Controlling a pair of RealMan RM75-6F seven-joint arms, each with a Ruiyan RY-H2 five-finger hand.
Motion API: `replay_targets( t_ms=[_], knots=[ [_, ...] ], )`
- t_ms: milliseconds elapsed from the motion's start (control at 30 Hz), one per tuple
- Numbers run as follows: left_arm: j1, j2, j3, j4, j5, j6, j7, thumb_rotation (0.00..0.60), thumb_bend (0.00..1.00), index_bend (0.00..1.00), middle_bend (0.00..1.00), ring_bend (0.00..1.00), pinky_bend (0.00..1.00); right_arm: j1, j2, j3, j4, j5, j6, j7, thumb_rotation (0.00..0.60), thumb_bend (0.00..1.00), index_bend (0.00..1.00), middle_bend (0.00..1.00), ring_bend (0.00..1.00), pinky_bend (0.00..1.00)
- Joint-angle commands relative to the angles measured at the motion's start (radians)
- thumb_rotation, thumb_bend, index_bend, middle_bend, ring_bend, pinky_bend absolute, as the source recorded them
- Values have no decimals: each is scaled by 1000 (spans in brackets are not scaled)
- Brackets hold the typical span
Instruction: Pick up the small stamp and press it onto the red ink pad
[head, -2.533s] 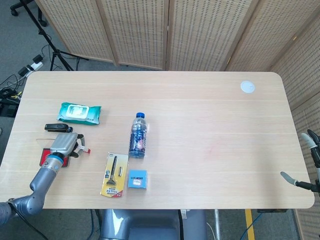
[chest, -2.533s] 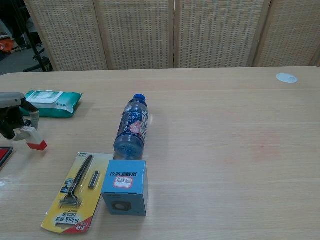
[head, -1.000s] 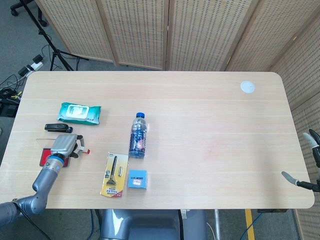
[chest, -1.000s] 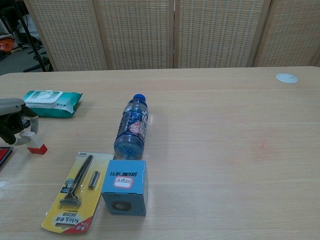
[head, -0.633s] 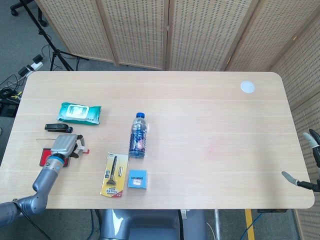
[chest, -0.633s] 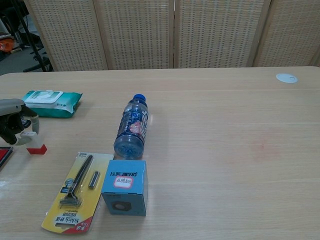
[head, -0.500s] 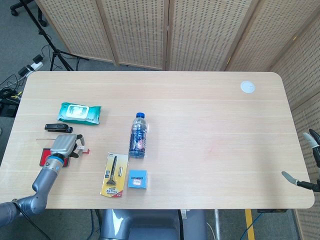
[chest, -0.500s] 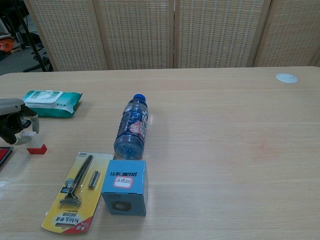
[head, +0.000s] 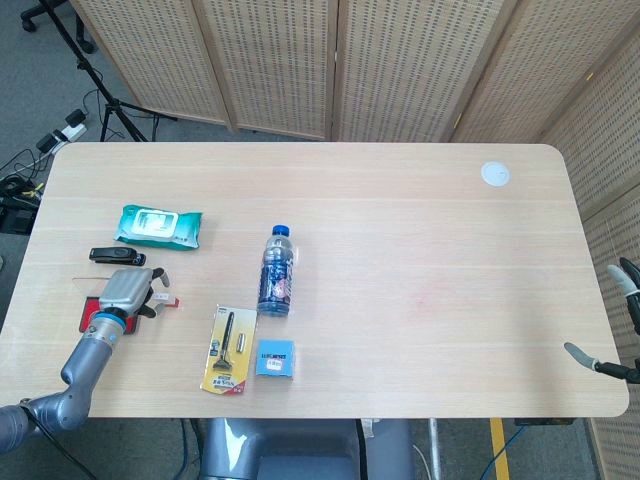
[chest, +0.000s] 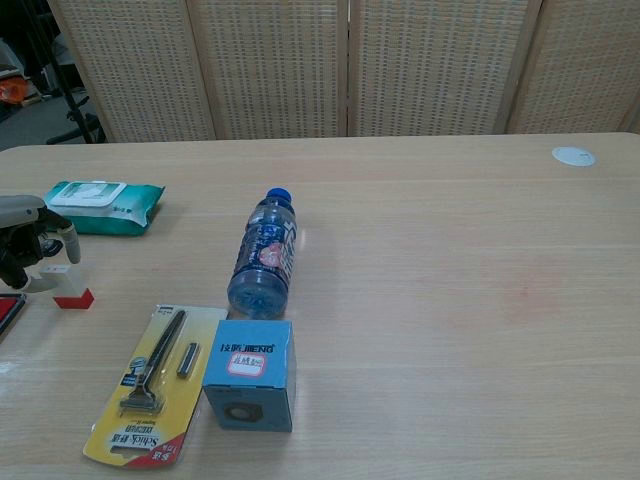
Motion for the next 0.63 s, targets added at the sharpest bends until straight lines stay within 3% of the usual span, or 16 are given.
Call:
replay_targets(
  t_ms=[33,200,300,367,433,467,533,633],
  knots=[
    [2,8,2,-10,4,6,2,600,276,399,1000,948,1000,0,0,0,0,-1,1,-1,600,0,0,0,0,0],
    [11,52,-5,-69,31,42,-2,600,223,358,975,915,1000,-1,0,0,0,-1,2,-1,600,0,0,0,0,0],
    [45,130,-32,-173,112,132,-53,600,191,273,795,750,932,-1,0,0,0,-2,4,-1,600,0,0,0,0,0],
    [78,184,-43,-237,179,201,-99,600,128,164,499,494,694,-2,0,0,-1,-4,7,-3,600,0,0,0,0,0],
    [123,240,-44,-294,257,278,-154,600,42,47,108,122,283,-4,1,0,-3,-6,11,-5,600,0,0,0,0,0],
    [142,261,-42,-312,280,306,-174,600,17,17,19,24,136,-4,1,0,-3,-7,13,-7,600,0,0,0,0,0],
    [199,301,-40,-347,328,406,-206,600,0,0,0,0,27,-6,1,-1,-6,-10,18,-10,600,0,0,0,0,0],
    [278,313,-33,-372,378,548,-235,600,0,0,0,0,0,-8,0,-1,-11,-12,22,-16,600,0,0,0,0,0]
  ],
)
